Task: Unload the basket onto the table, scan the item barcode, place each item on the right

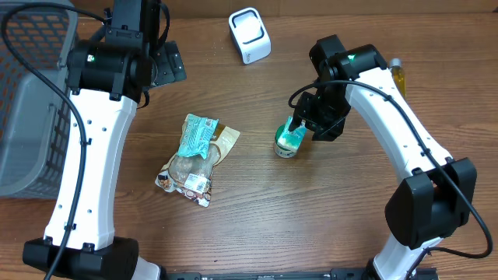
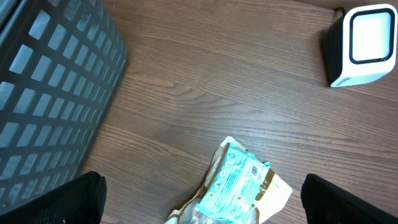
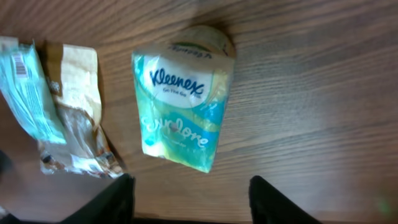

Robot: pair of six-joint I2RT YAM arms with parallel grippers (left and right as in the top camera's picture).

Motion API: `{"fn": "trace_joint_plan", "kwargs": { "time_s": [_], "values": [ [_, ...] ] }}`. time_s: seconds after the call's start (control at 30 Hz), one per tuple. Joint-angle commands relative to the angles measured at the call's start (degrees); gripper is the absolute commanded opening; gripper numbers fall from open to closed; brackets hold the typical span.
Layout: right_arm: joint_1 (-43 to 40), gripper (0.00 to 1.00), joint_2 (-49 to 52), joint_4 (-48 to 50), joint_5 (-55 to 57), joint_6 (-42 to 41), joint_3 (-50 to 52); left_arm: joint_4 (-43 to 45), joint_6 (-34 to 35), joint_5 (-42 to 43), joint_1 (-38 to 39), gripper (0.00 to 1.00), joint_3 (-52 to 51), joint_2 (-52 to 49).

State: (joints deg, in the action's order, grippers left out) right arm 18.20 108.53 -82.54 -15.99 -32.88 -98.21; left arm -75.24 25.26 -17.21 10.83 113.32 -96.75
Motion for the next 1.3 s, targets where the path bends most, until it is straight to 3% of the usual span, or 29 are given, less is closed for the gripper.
{"fn": "trace_joint_plan", "kwargs": {
  "time_s": [0.0, 1.27],
  "values": [
    [0.07, 0.59, -1.09, 0.07, 0.98, -0.57, -0.35, 0.07, -0.85, -0.81, 0.07, 1.0, 1.16, 1.25],
    [0.13, 0.6, -1.09, -1.55, 3.1, -1.68, -0.13, 0.04, -0.85, -0.81, 0.07, 1.0, 1.16, 1.25]
  ]
}}
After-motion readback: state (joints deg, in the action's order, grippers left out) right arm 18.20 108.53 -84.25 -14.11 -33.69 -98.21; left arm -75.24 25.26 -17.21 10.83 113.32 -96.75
